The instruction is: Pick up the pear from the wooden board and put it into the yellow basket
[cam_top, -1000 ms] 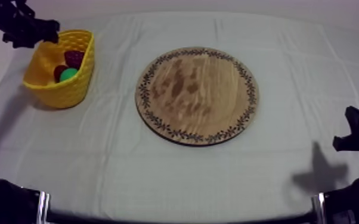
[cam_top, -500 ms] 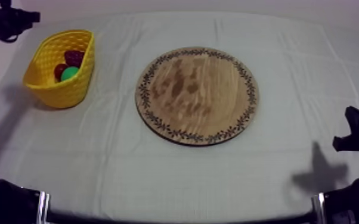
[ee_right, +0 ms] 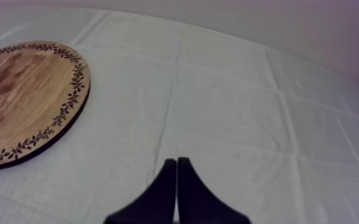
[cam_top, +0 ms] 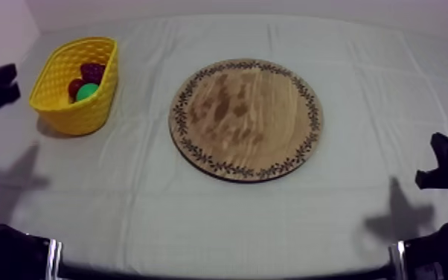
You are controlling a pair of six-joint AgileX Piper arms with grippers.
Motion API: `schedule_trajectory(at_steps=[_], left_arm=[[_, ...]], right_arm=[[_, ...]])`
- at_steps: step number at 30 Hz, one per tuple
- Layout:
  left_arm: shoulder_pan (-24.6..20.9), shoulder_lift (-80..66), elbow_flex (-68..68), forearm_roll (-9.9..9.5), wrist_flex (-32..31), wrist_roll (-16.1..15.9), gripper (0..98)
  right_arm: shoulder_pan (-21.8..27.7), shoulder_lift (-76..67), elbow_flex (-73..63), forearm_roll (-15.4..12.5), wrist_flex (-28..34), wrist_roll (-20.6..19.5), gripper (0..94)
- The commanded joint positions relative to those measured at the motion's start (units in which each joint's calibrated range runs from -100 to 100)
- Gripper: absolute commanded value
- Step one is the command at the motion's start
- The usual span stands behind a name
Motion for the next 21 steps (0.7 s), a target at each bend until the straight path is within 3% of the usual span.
schedule_trajectory(at_steps=[1,13,21], left_arm=[[0.0,-14.7,9.1,0.07,-0.2,-0.1,0.0],[0.6,-33.7,22.2,0.15,1.3,0.0,0.0],[-0.3,-36.6,24.8,4.24,2.6,-3.7,0.0]], right_arm=[[0.0,0.0,0.1,0.0,0.0,0.0,0.5],[0.1,0.0,0.1,0.0,0.0,0.0,0.5],[0.1,0.0,0.1,0.0,0.0,0.0,0.5]])
